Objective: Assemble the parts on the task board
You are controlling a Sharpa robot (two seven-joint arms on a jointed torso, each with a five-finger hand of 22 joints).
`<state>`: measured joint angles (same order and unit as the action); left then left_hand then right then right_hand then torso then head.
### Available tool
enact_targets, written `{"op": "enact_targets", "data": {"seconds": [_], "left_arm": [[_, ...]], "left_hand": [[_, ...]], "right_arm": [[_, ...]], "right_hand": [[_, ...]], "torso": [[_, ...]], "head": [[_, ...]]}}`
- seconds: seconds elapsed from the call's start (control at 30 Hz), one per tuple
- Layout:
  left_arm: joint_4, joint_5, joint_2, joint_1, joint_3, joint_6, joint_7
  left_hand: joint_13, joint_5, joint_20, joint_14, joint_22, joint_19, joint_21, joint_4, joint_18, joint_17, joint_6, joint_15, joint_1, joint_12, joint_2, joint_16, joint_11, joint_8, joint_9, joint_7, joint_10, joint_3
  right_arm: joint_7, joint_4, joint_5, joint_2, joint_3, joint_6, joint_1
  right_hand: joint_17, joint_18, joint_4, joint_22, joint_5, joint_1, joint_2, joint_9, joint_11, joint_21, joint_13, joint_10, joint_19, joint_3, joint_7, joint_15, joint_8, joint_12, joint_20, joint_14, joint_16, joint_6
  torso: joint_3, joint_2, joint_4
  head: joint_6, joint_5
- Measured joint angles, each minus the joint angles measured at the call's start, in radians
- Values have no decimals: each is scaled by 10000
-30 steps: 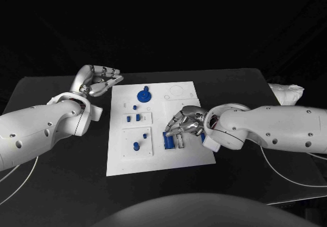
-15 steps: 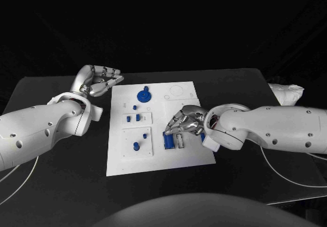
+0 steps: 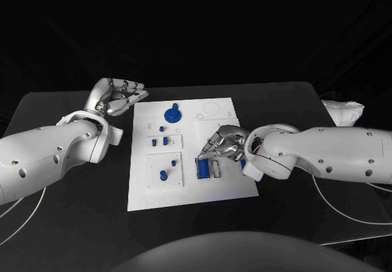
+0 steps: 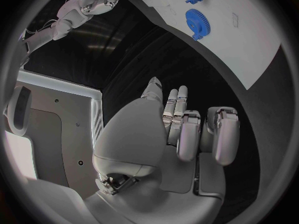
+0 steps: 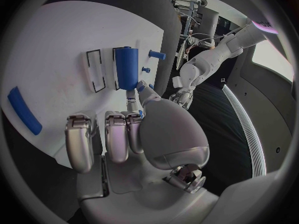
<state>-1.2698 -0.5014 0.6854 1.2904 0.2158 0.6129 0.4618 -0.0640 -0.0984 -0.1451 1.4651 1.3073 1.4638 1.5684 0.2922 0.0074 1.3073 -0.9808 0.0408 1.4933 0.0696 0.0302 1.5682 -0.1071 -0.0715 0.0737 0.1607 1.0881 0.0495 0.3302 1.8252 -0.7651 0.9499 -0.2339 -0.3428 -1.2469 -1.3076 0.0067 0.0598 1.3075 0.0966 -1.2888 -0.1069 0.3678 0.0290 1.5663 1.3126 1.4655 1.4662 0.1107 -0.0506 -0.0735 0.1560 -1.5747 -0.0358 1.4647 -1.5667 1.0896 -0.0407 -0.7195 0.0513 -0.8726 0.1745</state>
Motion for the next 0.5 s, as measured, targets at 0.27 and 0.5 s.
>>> {"op": "enact_targets", "data": {"seconds": [0.27,0.5], "left_arm": [[2,-2,1,0,0,-4,-2],[10,-4,-2,0,0,-8,-3]], "left_hand": [[0,-39,0,0,0,0,0,-1,-1,3,0,0,0,0,0,0,0,0,1,0,0,56],[0,-38,0,0,0,0,0,-1,0,8,0,0,0,0,0,0,0,0,1,0,0,56]], "right_arm": [[-1,31,3,28,-10,-2,6],[-142,51,86,35,-19,-26,22]], "right_hand": [[1,0,12,-1,4,-24,-15,-273,-18,0,1,-18,0,13,11,0,-486,0,0,0,0,-405],[1,1,207,-1,-77,-192,33,-1093,22,0,4,-84,0,-101,281,-45,-928,1,0,32,0,-2269]], "torso": [[0,-3,-6],[0,-4,-6]], "head": [[0,1],[0,6]]}}
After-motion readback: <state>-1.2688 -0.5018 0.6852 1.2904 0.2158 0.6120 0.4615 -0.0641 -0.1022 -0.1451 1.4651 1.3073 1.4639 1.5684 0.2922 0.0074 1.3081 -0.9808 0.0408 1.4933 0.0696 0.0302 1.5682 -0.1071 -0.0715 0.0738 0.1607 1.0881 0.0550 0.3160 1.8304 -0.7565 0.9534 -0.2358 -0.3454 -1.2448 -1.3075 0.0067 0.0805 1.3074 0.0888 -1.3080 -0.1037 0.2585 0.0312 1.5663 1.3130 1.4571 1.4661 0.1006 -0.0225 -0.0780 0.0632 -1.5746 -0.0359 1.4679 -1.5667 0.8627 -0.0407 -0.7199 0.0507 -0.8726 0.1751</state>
